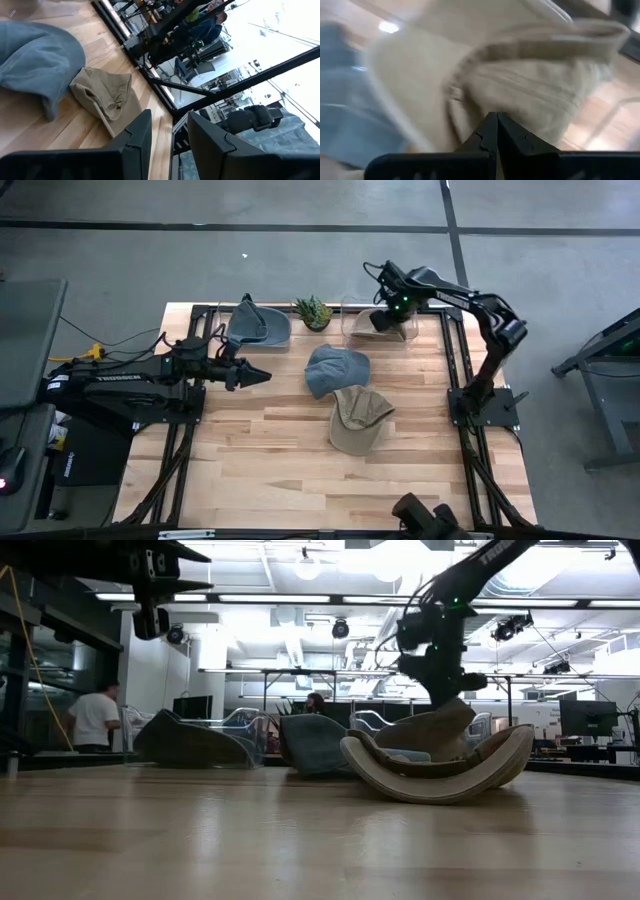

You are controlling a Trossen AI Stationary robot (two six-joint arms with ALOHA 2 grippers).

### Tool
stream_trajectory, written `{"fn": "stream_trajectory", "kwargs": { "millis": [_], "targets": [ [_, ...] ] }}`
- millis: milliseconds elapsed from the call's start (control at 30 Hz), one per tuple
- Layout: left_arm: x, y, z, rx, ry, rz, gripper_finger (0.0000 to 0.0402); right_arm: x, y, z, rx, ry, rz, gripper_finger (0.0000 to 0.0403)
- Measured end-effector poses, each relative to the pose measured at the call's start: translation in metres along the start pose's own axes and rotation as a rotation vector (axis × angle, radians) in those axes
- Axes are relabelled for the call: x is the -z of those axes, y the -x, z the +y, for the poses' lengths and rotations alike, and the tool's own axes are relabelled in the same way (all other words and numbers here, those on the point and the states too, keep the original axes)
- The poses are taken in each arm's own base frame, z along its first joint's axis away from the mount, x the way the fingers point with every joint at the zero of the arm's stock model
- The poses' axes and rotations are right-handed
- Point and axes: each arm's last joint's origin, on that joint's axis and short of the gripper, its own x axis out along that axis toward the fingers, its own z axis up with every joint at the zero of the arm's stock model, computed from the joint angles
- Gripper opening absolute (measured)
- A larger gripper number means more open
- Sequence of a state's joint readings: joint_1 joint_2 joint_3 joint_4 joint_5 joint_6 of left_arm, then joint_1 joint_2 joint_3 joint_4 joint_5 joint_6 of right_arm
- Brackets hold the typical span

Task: Pick & Place hat
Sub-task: Put the left brown cap into the right transparent bin

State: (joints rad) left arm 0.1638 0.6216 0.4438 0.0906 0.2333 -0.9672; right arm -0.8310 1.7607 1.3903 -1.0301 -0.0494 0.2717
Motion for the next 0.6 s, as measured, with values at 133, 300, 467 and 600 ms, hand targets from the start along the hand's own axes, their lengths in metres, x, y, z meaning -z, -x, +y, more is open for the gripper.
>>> {"fn": "stream_trajectory", "kwargs": {
  "millis": [133, 300, 467, 600],
  "targets": [
    [0.002, 0.0, 0.003, -0.027, 0.015, 0.018, 0.0105, 0.002, -0.007, -0.005, 0.094, -0.012, 0.046, 0.0],
    [0.002, 0.0, 0.003, -0.033, 0.016, 0.023, 0.0105, 0.002, -0.007, -0.012, 0.154, -0.04, 0.053, 0.0],
    [0.002, 0.0, 0.003, -0.035, 0.016, 0.02, 0.0105, 0.002, -0.007, -0.019, 0.174, -0.057, 0.072, 0.0],
    [0.002, 0.0, 0.003, -0.035, 0.016, 0.02, 0.0105, 0.002, -0.007, -0.021, 0.154, -0.066, 0.077, 0.0]
  ]
}}
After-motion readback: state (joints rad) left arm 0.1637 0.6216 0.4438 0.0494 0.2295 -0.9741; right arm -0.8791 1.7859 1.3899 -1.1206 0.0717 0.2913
